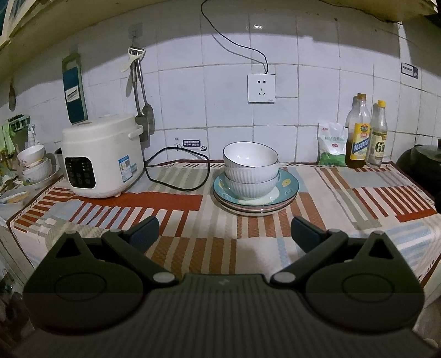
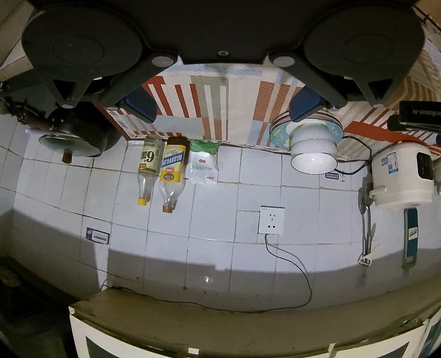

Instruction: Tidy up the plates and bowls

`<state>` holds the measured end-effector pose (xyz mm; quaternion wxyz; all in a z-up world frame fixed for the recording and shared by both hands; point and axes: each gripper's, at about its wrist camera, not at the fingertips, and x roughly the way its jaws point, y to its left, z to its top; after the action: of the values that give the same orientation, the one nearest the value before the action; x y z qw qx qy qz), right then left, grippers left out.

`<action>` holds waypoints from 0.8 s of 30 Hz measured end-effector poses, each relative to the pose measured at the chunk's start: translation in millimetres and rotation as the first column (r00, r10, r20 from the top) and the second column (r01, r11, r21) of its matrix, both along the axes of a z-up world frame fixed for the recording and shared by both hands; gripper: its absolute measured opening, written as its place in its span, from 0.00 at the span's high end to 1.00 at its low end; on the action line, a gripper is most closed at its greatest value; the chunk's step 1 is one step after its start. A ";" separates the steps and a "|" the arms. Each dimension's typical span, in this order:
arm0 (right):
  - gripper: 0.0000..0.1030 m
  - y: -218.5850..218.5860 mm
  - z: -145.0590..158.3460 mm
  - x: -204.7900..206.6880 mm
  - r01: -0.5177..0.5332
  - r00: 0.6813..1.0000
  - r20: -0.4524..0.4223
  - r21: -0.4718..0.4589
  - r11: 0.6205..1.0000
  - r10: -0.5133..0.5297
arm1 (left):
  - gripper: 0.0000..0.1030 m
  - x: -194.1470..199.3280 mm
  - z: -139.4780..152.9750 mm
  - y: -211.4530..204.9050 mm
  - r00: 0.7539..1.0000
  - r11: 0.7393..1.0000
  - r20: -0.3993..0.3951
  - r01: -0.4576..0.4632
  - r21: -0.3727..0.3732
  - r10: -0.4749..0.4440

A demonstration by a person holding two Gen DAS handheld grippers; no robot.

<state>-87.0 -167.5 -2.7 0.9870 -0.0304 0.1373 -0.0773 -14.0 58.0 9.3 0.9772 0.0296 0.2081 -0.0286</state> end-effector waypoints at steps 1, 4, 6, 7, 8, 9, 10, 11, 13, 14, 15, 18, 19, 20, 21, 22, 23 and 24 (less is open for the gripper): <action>0.00 -0.9 0.1 0.8 0.003 1.000 0.001 0.004 1.000 -0.003 | 0.00 -0.4 -0.2 -1.2 1.000 1.000 0.002 0.000 0.004 0.000; 0.00 -1.6 0.7 0.1 0.006 1.000 0.003 0.005 1.000 -0.006 | 0.00 0.8 0.7 -2.9 1.000 1.000 -0.004 0.000 -0.007 0.000; 0.00 -1.2 1.6 -2.4 0.000 1.000 0.018 -0.007 1.000 0.000 | 0.00 1.6 2.2 -5.0 1.000 1.000 -0.003 -0.007 -0.014 0.007; 0.00 -1.8 2.9 -3.7 -0.001 1.000 0.023 0.003 1.000 0.001 | 0.00 1.4 2.7 -6.4 1.000 1.000 -0.002 -0.005 -0.014 0.005; 0.00 -2.5 3.7 -4.4 -0.004 1.000 0.022 0.017 1.000 0.003 | 0.00 1.5 3.1 -7.0 1.000 1.000 -0.002 -0.001 -0.013 0.001; 0.00 -4.1 4.3 -5.4 -0.014 1.000 0.024 0.034 0.999 0.013 | 0.00 0.5 3.1 -8.5 1.000 1.000 0.001 0.003 -0.011 -0.003; 0.00 -5.1 4.4 -5.7 -0.022 1.000 0.023 0.043 0.999 0.021 | 0.00 -0.1 3.0 -9.6 1.000 1.000 0.001 0.004 -0.007 -0.004; 0.00 -5.5 4.2 -6.0 -0.021 1.000 0.022 0.044 0.999 0.020 | 0.00 -1.2 2.6 -10.9 1.000 1.000 0.004 0.002 0.000 -0.002; 0.00 -4.9 3.6 -6.1 -0.001 1.000 0.018 0.029 1.000 0.001 | 0.00 -3.4 1.6 -13.4 1.000 1.000 0.011 -0.003 0.021 0.003; 0.00 -5.0 3.0 -5.5 0.006 1.000 0.014 0.021 1.000 -0.007 | 0.00 -4.6 1.0 -14.0 1.000 1.000 0.012 -0.003 0.027 0.002; 0.00 -5.3 2.0 -4.6 0.008 1.000 0.012 0.018 1.000 -0.008 | 0.00 -5.0 1.2 -14.7 1.000 1.000 0.011 -0.001 0.028 0.000; 0.00 -7.6 -0.5 -0.7 0.002 1.000 0.001 0.032 0.999 -0.002 | 0.00 -6.6 0.9 -13.8 1.000 1.000 0.011 0.004 0.023 -0.004; 0.00 -7.9 -1.5 1.1 0.001 1.000 -0.004 0.034 0.999 -0.001 | 0.00 -6.9 0.7 -13.5 1.000 1.000 0.011 0.003 0.025 -0.003; 0.00 -7.8 -2.4 2.4 0.003 1.000 -0.008 0.034 0.999 -0.003 | 0.00 -6.5 0.8 -13.6 1.000 1.000 0.012 0.002 0.027 -0.003; 0.00 -7.6 -3.1 4.0 0.006 1.000 -0.010 0.033 0.999 -0.006 | 0.00 -6.7 0.8 -13.2 1.000 1.000 0.013 -0.002 0.030 0.002; 0.00 -6.7 -4.2 4.9 0.010 1.000 -0.011 0.029 1.000 -0.010 | 0.00 -7.2 0.5 -12.8 1.000 0.999 0.016 -0.010 0.034 0.010; 0.00 -6.3 -4.8 6.1 0.014 1.000 -0.014 0.028 1.000 -0.014 | 0.00 -7.8 0.4 -12.3 1.000 0.999 0.023 -0.018 0.039 0.017; 0.00 -5.8 -5.5 7.1 0.018 1.000 -0.016 0.028 0.999 -0.018 | 0.00 -7.9 0.1 -12.4 0.999 0.999 0.028 -0.028 0.047 0.026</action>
<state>-79.9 -173.3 -8.2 0.9855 -0.0158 0.1466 -0.0838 -21.9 45.5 9.4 0.9794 0.0504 0.1955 -0.0101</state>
